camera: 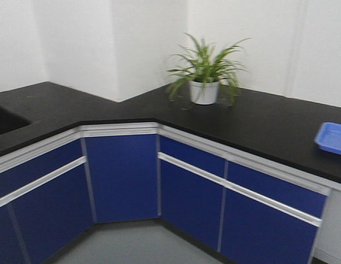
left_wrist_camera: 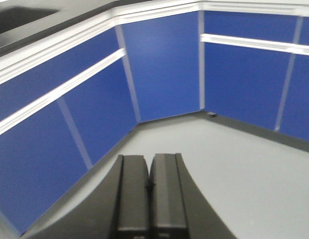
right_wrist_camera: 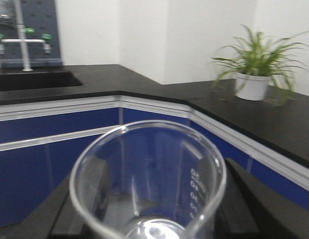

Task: Move beaker to silver tray on left bench
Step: 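Hold the beaker in the right gripper while driving to the other bench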

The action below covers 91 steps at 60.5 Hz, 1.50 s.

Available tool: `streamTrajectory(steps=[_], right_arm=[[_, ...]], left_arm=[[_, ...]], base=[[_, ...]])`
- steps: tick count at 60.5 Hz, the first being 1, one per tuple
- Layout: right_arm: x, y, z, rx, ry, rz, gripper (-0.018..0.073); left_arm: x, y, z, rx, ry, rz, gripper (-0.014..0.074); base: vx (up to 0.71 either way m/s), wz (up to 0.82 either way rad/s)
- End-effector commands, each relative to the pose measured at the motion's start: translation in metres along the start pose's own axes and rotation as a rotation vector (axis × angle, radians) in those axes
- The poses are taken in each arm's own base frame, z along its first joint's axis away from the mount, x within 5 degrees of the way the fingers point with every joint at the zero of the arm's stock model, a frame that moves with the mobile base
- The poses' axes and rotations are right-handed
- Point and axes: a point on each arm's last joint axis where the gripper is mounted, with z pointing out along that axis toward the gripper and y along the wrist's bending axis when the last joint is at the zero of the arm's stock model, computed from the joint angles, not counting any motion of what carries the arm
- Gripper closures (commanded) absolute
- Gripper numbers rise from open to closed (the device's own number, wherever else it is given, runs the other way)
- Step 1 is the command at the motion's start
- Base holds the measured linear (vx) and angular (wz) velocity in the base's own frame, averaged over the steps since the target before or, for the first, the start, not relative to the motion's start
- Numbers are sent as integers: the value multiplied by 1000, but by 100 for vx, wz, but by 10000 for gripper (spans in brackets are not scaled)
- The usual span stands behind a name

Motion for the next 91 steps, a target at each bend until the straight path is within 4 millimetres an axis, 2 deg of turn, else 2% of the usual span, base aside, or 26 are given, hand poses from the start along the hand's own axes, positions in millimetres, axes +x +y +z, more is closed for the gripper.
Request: streamTrajectory(steps=[1, 45, 91], right_arm=[[-16, 2, -1, -23, -97, -15, 570], [-17, 2, -1, -23, -98, -15, 570], [-17, 2, -1, -23, -98, -15, 570]], left_arm=[[-1, -1, 2, 6, -63, -3, 595], [-1, -1, 2, 6, -63, -3, 595], [-1, -1, 2, 6, -63, -3, 595]], base=[[-29, 59], [-20, 64], [11, 55]])
